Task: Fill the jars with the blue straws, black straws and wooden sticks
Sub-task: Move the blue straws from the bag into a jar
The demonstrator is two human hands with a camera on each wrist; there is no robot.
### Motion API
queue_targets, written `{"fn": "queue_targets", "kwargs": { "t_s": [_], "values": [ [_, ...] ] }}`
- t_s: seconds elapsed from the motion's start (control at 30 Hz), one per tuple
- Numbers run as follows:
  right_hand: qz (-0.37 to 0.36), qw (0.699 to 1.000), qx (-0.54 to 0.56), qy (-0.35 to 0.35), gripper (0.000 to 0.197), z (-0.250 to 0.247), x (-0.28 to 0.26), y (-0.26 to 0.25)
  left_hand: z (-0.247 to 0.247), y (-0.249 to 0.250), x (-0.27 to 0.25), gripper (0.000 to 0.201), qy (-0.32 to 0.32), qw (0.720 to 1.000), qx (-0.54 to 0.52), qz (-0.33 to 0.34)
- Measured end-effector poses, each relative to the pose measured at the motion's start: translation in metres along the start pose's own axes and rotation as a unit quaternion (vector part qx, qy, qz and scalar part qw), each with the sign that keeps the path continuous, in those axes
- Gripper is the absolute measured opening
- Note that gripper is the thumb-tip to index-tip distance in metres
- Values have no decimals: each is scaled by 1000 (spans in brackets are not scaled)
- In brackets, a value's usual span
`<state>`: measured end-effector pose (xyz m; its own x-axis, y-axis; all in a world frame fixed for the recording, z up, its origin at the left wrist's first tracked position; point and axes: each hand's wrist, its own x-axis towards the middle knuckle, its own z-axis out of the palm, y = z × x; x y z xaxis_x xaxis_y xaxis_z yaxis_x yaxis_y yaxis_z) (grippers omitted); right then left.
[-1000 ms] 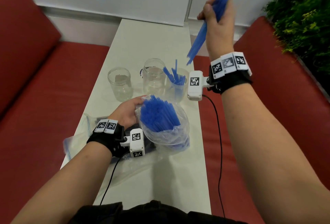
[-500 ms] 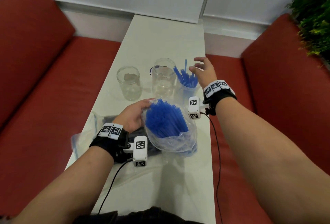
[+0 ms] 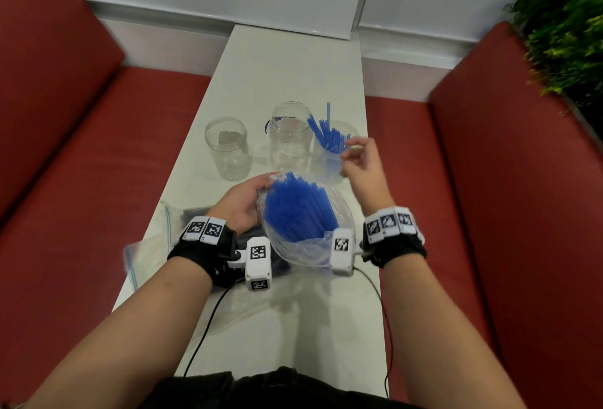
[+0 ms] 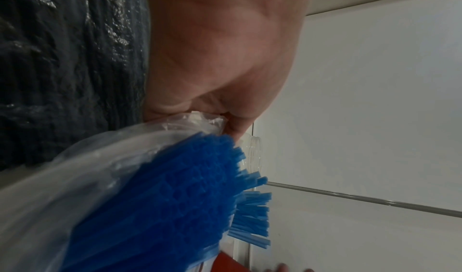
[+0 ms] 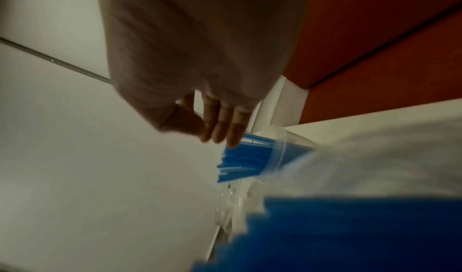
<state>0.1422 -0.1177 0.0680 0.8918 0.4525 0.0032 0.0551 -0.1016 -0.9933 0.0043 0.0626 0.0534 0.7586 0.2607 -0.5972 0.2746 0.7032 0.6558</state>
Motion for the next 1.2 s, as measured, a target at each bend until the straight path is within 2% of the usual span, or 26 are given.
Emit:
{"fn": "queue_targets", "kwargs": {
  "t_s": [0.1, 0.17, 0.3, 0.4, 0.53, 0.67, 0.77, 0.93, 1.0, 1.13, 1.2],
  "values": [
    [72, 984, -63, -148, 61, 15, -44, 24, 5, -3, -1, 32, 1, 1000, -1, 10],
    [77, 971, -133, -185, 70, 25, -63, 41, 6, -4, -1, 35, -2, 1000, -2, 17],
    [-31, 980, -177, -88, 89, 37, -85, 61, 9, -9, -1, 36, -18, 1000, -7, 18],
    [-83, 980, -178, -19, 91, 40, -92, 65, 10, -14, -1, 37, -26, 999, -7, 26],
    [-88, 976, -195, 34, 82, 37, -99, 72, 7, -18, -1, 35, -8, 999, 17, 45],
    [-24, 972, -234, -23, 58, 37, -103, 78, -6, -22, 3, 31, 47, 996, 63, 51],
    [-18, 960, -273, -54, 45, 38, -101, 77, -13, -25, 4, 27, 62, 994, 71, 53],
    [-50, 970, -238, -8, 18, 38, -97, 64, -20, -17, 3, 20, 69, 994, 45, 74],
    [-42, 975, -220, 1, 14, 39, -96, 59, -21, -11, 3, 20, 72, 994, 29, 79],
    [15, 971, -234, -38, 9, 43, -92, 55, -19, -6, 4, 21, 67, 994, 18, 87],
    [15, 978, -204, -34, 11, 43, -87, 47, -17, -4, 6, 20, 70, 993, 13, 92]
  ]
}}
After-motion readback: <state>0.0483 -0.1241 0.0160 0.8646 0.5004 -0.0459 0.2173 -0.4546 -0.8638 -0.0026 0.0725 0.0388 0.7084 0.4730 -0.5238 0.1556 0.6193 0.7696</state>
